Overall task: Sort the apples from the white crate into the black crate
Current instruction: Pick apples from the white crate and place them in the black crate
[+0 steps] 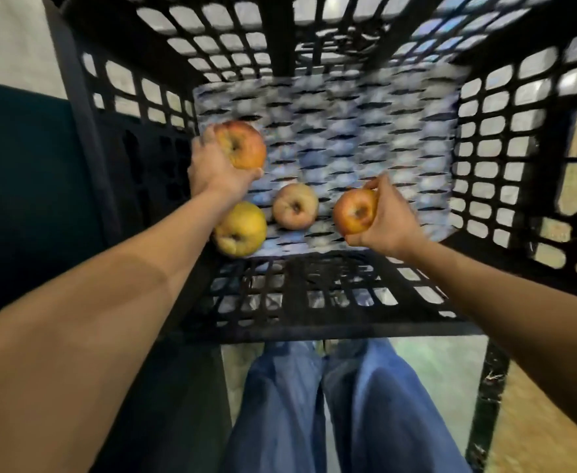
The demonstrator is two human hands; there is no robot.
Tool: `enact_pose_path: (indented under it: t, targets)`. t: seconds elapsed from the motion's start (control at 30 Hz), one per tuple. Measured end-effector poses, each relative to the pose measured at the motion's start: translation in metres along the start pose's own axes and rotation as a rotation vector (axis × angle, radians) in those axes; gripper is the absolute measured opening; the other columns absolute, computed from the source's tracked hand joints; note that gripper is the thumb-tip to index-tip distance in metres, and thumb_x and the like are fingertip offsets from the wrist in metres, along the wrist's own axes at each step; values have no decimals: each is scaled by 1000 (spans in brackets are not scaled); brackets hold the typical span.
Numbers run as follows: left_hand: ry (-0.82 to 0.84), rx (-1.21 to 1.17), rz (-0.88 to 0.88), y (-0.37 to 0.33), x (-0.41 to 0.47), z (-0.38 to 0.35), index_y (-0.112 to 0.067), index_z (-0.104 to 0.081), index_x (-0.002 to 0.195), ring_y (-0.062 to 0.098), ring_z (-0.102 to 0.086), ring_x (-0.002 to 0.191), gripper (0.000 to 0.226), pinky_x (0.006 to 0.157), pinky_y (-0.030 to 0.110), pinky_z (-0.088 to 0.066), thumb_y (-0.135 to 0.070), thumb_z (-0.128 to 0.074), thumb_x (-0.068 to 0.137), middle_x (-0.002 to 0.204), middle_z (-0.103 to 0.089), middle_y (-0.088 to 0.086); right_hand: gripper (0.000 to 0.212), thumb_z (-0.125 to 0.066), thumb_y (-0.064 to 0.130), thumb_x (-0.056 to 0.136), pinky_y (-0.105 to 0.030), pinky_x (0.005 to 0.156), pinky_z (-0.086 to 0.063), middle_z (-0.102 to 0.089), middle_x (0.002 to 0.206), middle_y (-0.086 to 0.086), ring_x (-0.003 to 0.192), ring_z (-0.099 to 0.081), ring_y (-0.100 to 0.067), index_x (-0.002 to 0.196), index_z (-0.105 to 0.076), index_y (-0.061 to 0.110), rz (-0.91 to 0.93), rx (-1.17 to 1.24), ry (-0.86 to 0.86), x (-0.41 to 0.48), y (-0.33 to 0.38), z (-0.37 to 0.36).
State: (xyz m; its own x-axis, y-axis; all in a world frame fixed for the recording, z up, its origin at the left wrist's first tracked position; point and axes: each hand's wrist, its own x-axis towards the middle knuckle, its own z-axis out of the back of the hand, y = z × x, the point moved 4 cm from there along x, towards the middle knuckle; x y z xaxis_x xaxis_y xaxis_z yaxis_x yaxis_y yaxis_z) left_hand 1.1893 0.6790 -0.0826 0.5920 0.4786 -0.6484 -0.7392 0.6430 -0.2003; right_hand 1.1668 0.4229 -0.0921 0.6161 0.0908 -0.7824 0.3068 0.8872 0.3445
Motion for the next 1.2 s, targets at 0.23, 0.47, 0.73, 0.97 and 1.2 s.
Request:
enact_pose_path:
  t: [0.23, 0.47, 0.73, 0.97, 1.2]
  targets:
    - [16, 83, 38, 17, 10, -19, -13, -23, 146, 34, -37, 132, 92, 103, 43, -34, -34, -78, 74, 147, -31, 11, 86, -85, 26, 59, -41, 89, -45, -45, 124, -14, 110, -50, -31, 125, -31, 12, 12, -105, 48, 7, -12, -21]
    - [36, 83, 19, 18, 2, -22, -14, -5, 151, 34, -29, 138, 102, 107, 44, -32, -36, -73, 79, 155, -19, 13, 86, -83, 28, 63, -45, 101, -41, -42, 131, -10, 123, -42, -30, 128, -27, 22, -51, -78, 104, 9, -25, -18]
    - [276, 433, -655, -15, -45, -66, -18, -18, 150, 23, -26, 141, 96, 114, 37, -27, -51, -70, 76, 156, -21, 4, 95, -81, 30, 67, -39, 106, -33, -32, 140, -9, 129, -37, -30, 141, -23, 22, -40, -33, 78, 8, -24, -24]
    - [255, 417, -436, -14, -43, -83, -16, -34, 143, 28, -42, 128, 85, 99, 38, -41, -33, -78, 73, 142, -43, 7, 90, -83, 31, 65, -40, 102, -37, -36, 138, -10, 124, -43, -31, 136, -28, 22, -34, -59, 84, 10, -23, -21]
    - [312, 434, -445, -6, -64, -96, -18, -43, 134, 27, -47, 119, 79, 94, 36, -43, -37, -81, 67, 131, -48, 7, 88, -83, 35, 65, -42, 101, -37, -40, 134, -11, 122, -44, -32, 133, -30, 19, -80, -30, 42, 9, -23, -23]
